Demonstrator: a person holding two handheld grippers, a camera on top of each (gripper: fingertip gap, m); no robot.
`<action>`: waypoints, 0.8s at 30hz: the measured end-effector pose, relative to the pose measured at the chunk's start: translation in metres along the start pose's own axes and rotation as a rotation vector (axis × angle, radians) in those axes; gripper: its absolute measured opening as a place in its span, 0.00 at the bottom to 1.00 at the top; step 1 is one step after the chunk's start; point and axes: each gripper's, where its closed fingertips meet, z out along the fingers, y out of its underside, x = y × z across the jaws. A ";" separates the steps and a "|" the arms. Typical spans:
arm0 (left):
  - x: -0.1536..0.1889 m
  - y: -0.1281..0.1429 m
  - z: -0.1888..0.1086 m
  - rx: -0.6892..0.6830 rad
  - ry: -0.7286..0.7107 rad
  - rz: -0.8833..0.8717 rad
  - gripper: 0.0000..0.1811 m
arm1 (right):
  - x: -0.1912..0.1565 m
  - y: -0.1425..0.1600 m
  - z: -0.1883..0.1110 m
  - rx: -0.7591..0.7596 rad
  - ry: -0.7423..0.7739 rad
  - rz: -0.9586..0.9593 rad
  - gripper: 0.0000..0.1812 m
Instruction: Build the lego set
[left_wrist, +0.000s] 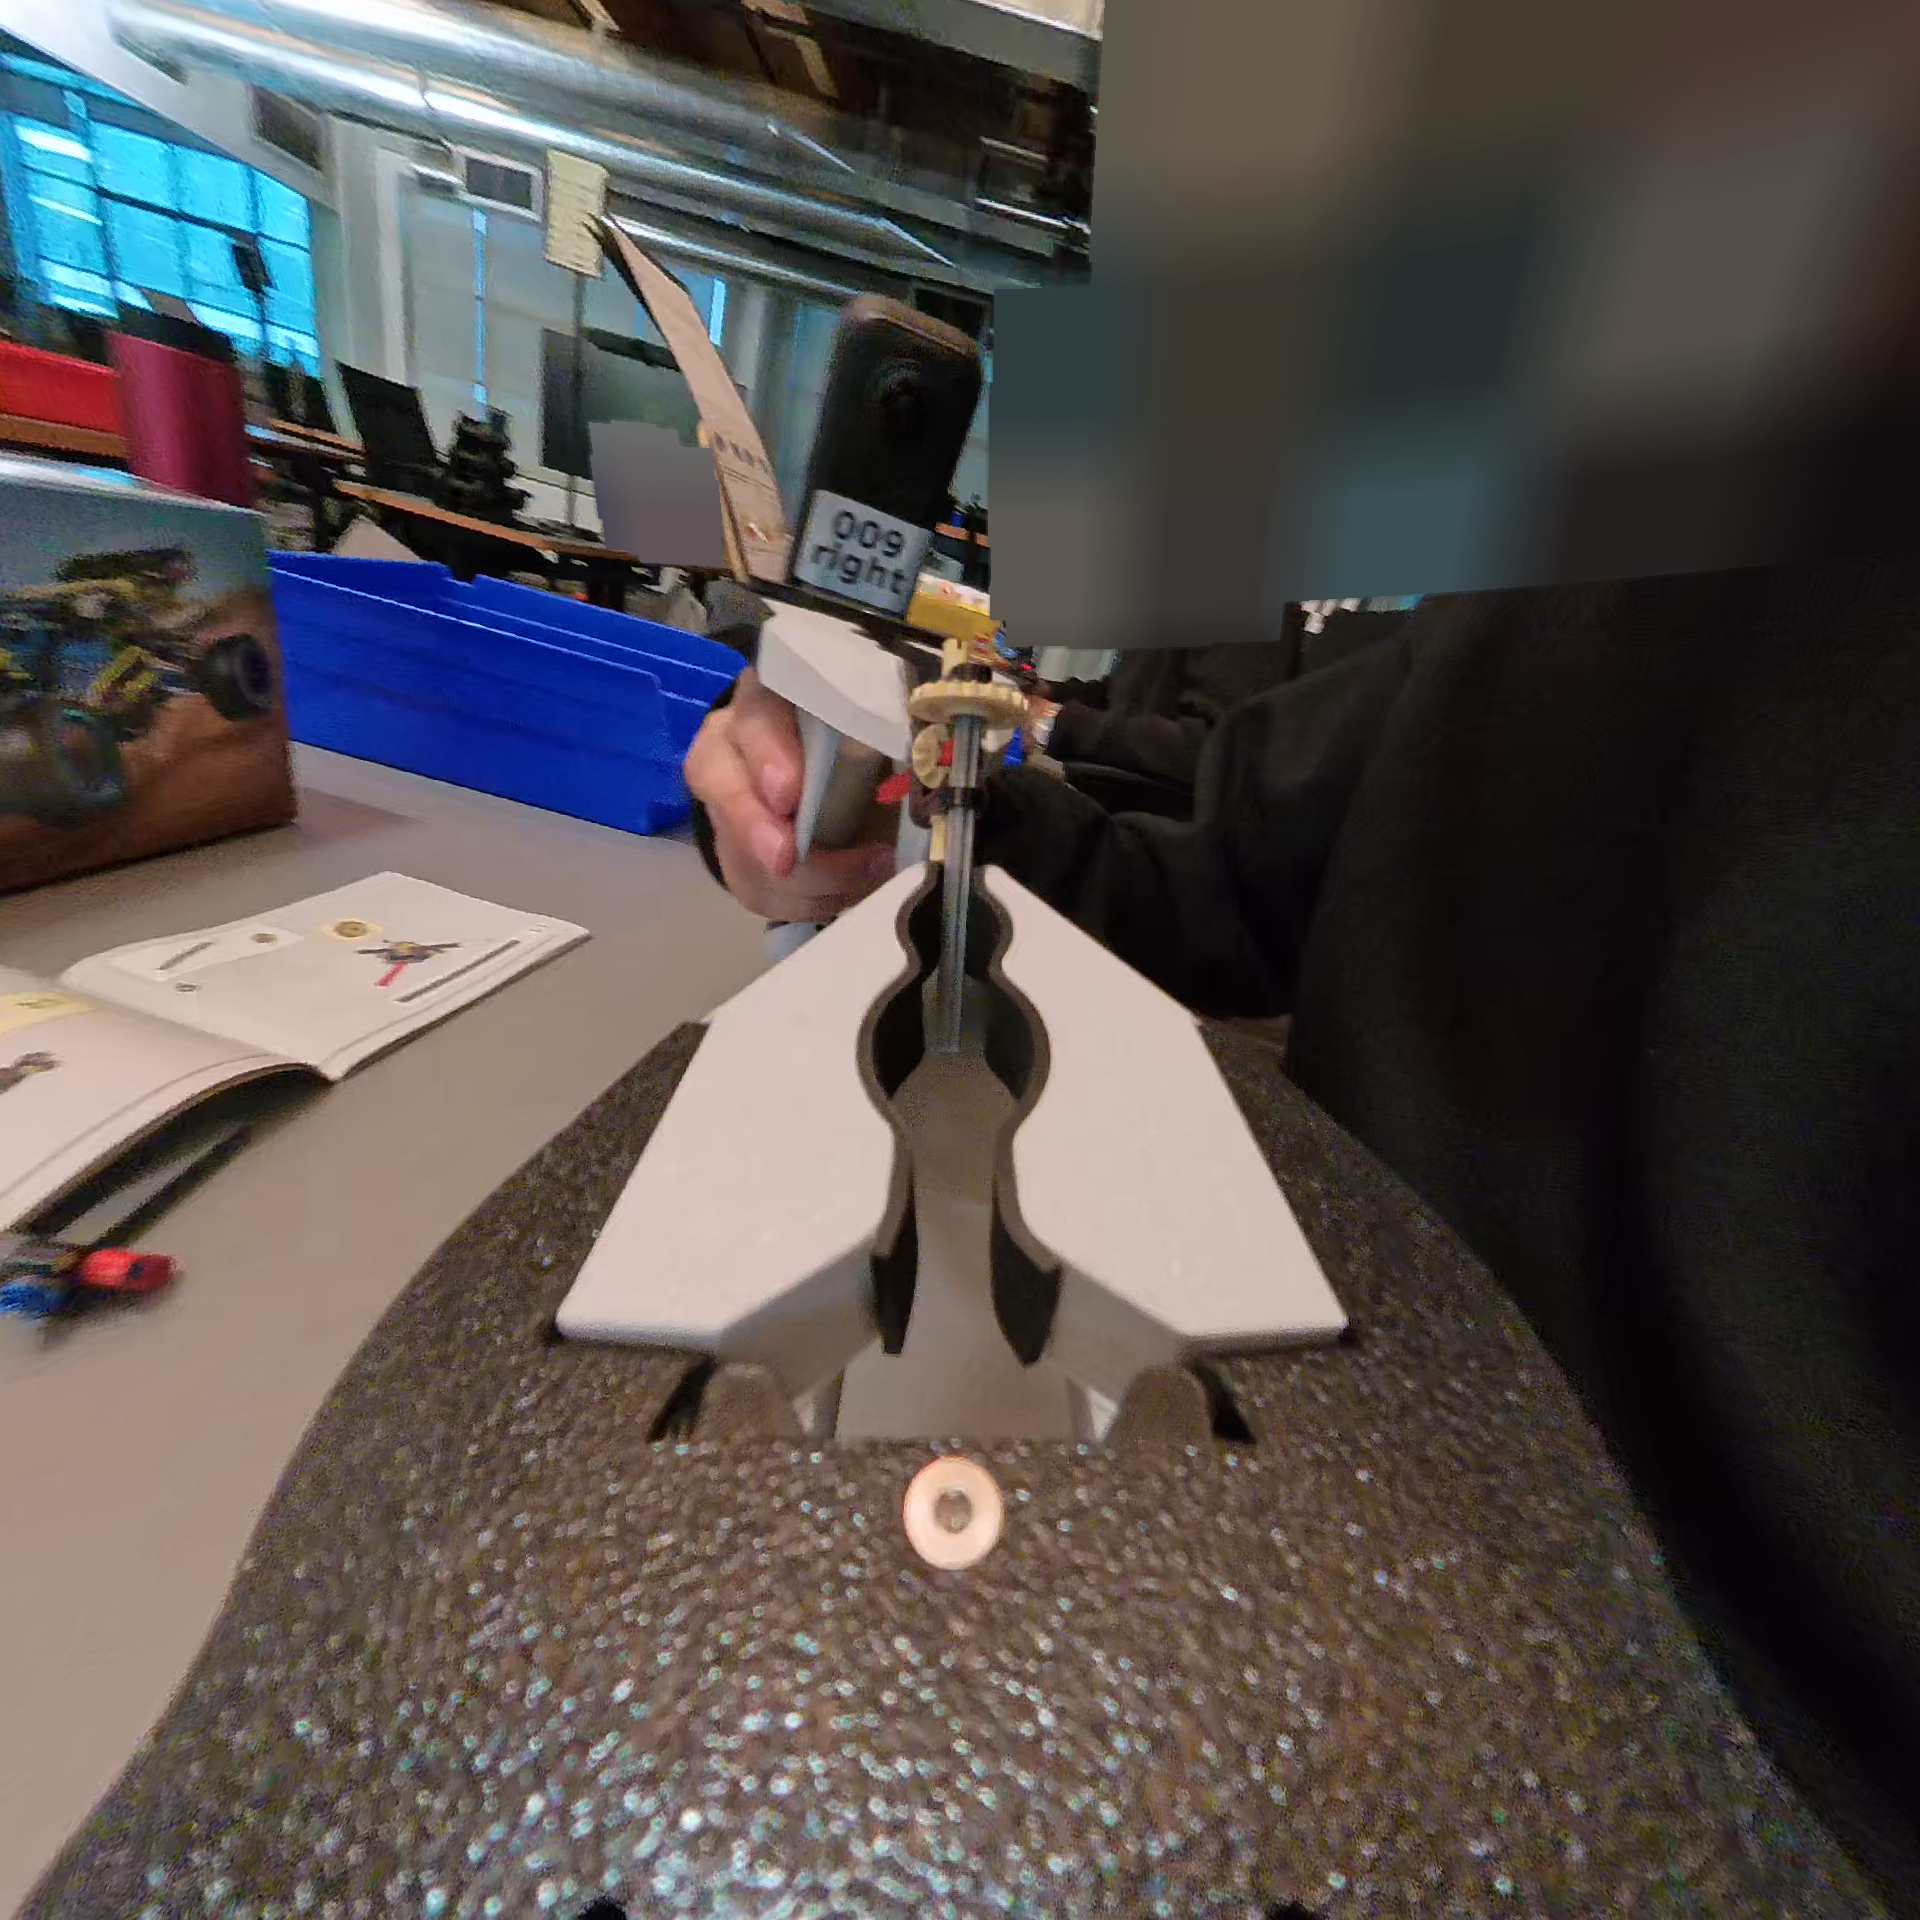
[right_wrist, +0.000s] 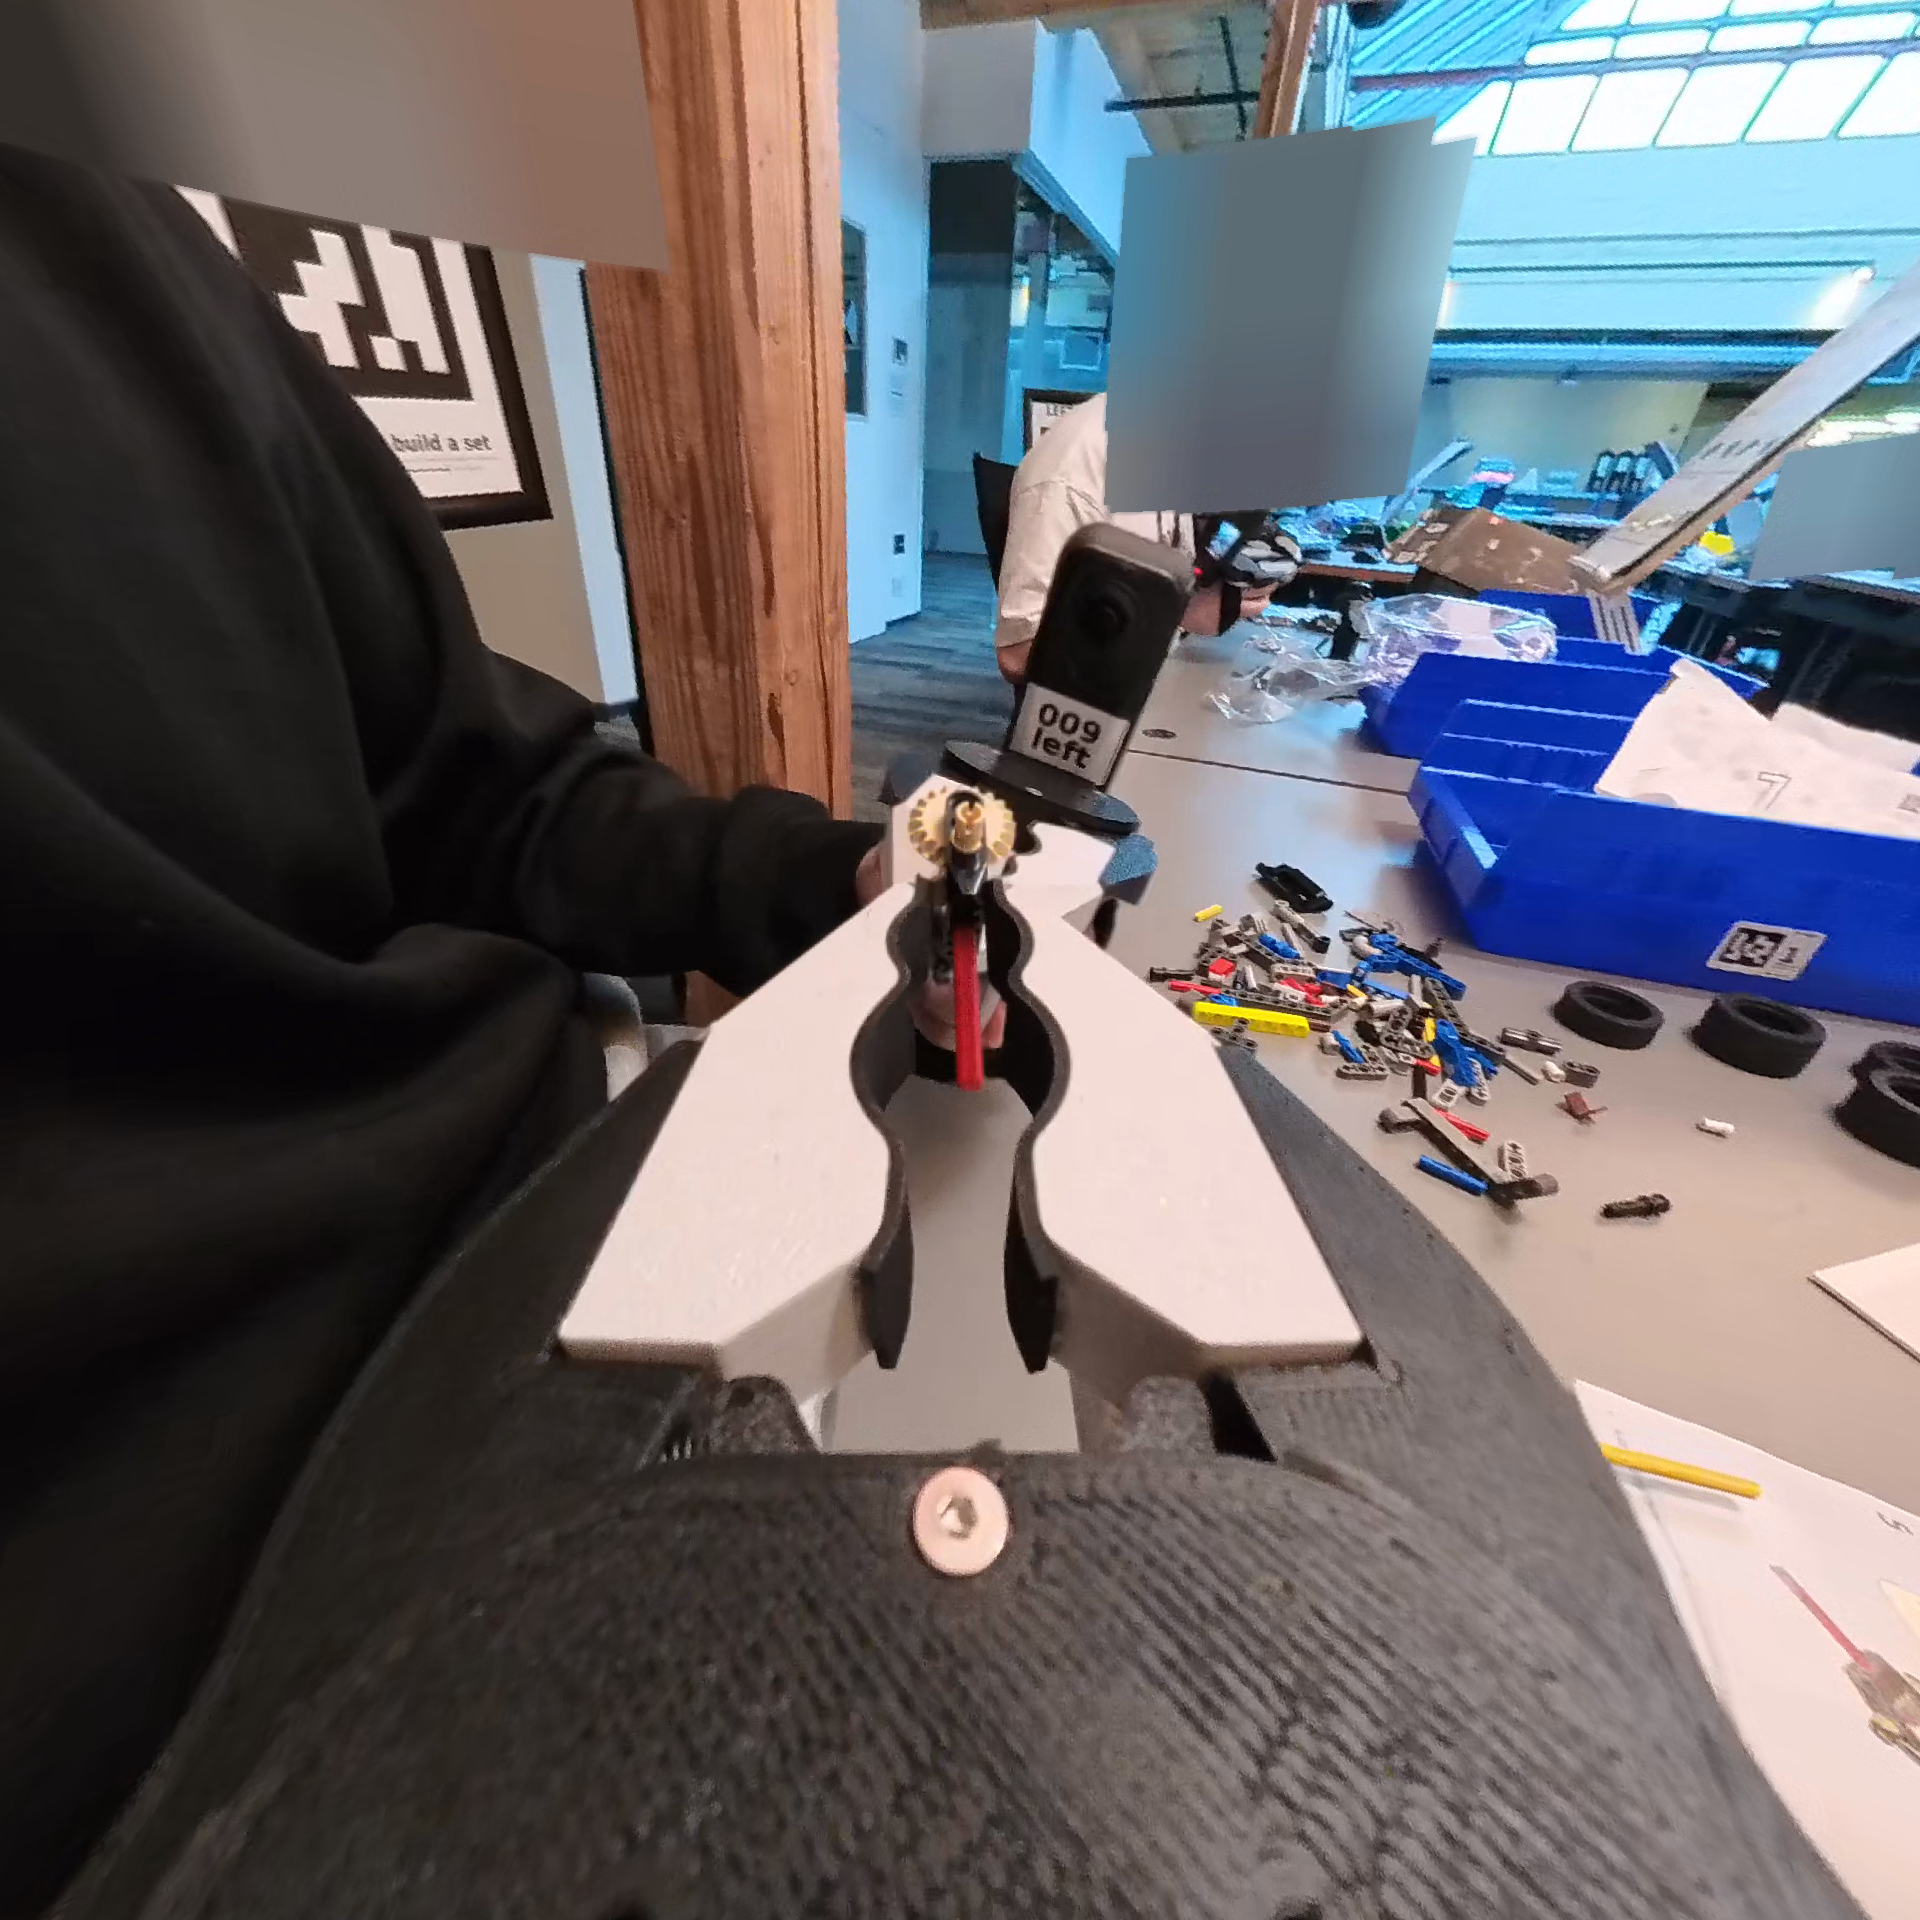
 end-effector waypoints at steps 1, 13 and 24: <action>-0.004 -0.002 -0.001 0.013 -0.029 0.016 0.01 | 0.003 0.000 0.000 -0.009 0.020 -0.017 0.03; -0.035 0.010 -0.019 -0.274 -0.494 0.536 0.11 | 0.016 0.026 0.004 -0.231 0.176 -0.224 0.03; -0.041 0.038 -0.021 -0.391 -0.508 0.515 0.08 | 0.020 0.084 0.004 -0.468 0.118 -0.061 0.03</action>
